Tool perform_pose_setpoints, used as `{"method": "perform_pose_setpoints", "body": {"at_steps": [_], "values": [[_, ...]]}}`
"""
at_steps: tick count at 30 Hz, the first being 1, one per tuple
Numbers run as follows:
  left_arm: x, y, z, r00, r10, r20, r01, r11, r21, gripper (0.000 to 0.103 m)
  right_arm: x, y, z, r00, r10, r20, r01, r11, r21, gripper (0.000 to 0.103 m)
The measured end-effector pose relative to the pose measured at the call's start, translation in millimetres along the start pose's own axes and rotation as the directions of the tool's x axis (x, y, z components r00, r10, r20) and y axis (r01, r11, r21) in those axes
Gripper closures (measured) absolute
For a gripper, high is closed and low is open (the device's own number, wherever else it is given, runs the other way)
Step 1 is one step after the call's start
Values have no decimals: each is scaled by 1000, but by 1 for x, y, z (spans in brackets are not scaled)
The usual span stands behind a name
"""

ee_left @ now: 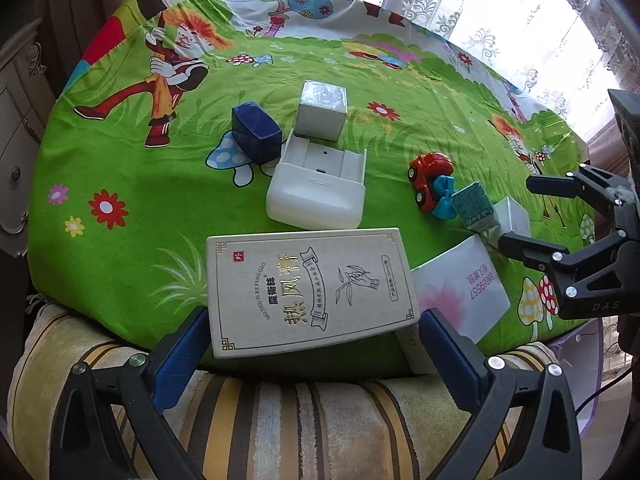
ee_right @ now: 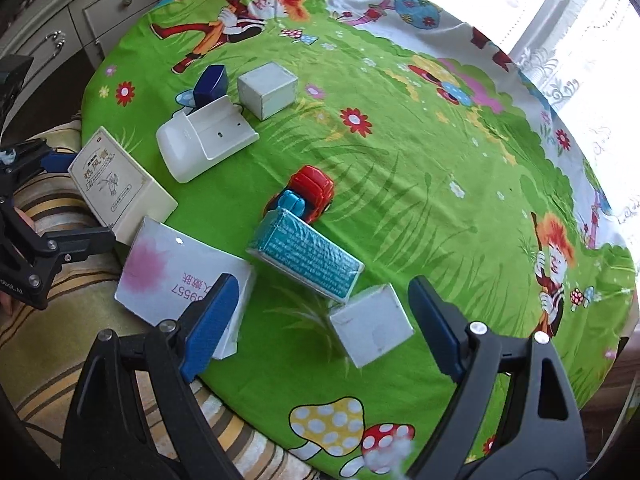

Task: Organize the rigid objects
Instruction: 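Grasp the teal box with the right gripper while the left holds the tan box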

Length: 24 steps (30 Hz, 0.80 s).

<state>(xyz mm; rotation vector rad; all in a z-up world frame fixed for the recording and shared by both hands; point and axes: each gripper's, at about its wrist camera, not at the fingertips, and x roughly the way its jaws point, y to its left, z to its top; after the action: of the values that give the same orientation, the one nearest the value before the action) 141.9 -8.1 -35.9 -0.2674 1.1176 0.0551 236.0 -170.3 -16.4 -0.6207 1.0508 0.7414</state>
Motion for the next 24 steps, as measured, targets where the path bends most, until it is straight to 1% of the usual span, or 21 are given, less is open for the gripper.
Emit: {"method": "perform_pose_setpoints", "body": {"at_steps": [2,4,6,8,13,16,18,19,20,21,23,24], "values": [[1,-2,1,1000,8,12,-8,1000,10,0,6,0,3,999,42,-3,-42,999,20,14],[0,-4,1,1000,16,21,-17,1000,23,0,10,4,4,997,73,7,-73,997,-10,14],[0,-3,1,1000,12,23,-13,1000,22,0,14,8,6,998,69,-2,-69,996,-64,14],[1,0,1,1000,1,20,-1,1000,12,0,17,4,8,997,73,-21,-75,993,-89,14],[2,1,1,1000,-6,21,6,1000,-1,0,19,-8,18,990,143,-9,-143,989,-33,15],[2,2,1,1000,-10,21,10,1000,-3,0,22,-8,21,986,166,5,-166,986,-12,15],[2,2,1,1000,-12,21,12,1000,-5,0,27,-6,21,984,178,-3,-178,984,-9,15],[2,2,1,1000,-12,22,13,1000,-6,0,29,-6,20,984,179,-12,-179,984,-11,17],[2,2,0,1000,-13,21,13,1000,-6,0,31,-5,21,983,185,-13,-185,983,-13,22],[2,2,0,1000,-13,22,13,1000,-7,0,30,-6,21,982,191,-4,-191,982,-10,32],[2,2,0,1000,-16,21,16,1000,-9,0,30,-7,22,985,173,3,-173,985,-13,49],[2,3,0,1000,-17,21,17,1000,-10,0,30,-8,23,986,169,3,-169,986,-10,50]]}}
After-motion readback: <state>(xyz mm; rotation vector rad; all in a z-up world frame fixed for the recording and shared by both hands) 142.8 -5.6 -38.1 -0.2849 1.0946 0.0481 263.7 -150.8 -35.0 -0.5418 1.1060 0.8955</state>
